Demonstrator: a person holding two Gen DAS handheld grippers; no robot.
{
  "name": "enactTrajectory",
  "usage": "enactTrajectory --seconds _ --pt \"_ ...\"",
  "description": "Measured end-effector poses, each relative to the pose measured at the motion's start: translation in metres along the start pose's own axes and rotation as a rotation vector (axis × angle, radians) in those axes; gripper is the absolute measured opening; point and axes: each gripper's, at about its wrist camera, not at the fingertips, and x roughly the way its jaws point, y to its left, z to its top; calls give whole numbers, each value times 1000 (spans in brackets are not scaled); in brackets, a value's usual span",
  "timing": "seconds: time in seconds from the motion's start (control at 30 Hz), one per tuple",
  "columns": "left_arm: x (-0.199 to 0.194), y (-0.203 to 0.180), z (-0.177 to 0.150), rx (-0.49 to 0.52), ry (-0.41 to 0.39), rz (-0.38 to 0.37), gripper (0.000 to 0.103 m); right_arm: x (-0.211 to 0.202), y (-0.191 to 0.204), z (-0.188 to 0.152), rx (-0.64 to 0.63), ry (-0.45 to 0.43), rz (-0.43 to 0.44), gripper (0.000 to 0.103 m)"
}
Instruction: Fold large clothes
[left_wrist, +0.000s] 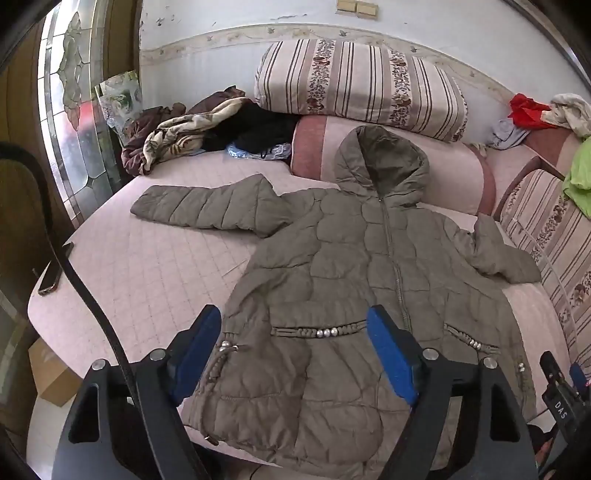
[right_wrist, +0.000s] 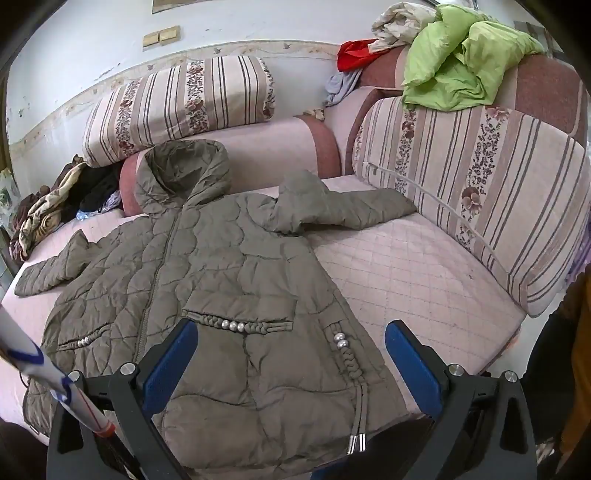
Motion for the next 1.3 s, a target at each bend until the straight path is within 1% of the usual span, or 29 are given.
enactTrajectory --seconds 0.13,0.27,0.4,0.47,0.53,0.57,0.63,0.73,0.8,0.97,1.2,1.3 --pt "5 -2 -2 17 25 -10 81 -2 -5 2 -1 -18 -34 103" --pt "7 3 -9 4 35 -1 81 -2 -6 4 -1 -27 -44 103" --pt "15 8 -10 -23 55 -11 81 3 -4 5 -23 -22 -82 103" --pt "12 10 -9 -34 38 -6 81 -1 -5 9 -28 -53 -115 103" --pt "8 12 -10 -42 16 -4 81 -6 -9 12 -18 -95 -128 103" --pt "6 12 -11 -46 3 -4 81 -7 -10 13 -12 -101 -128 103" --pt "5 12 -11 -47 -3 4 81 -2 -12 13 -4 -76 -115 103" --pt "6 8 -10 -25 2 21 81 10 -15 10 3 -9 -104 103" --pt "7 7 -11 -20 8 29 81 13 -14 6 10 13 -95 103" --pt "10 1 -15 20 23 65 81 16 -17 3 20 34 -109 103" --pt "11 -3 -17 50 34 80 81 25 -23 -3 44 93 -119 103" --pt "12 -3 -18 50 43 81 81 27 -22 -5 41 104 -118 103"
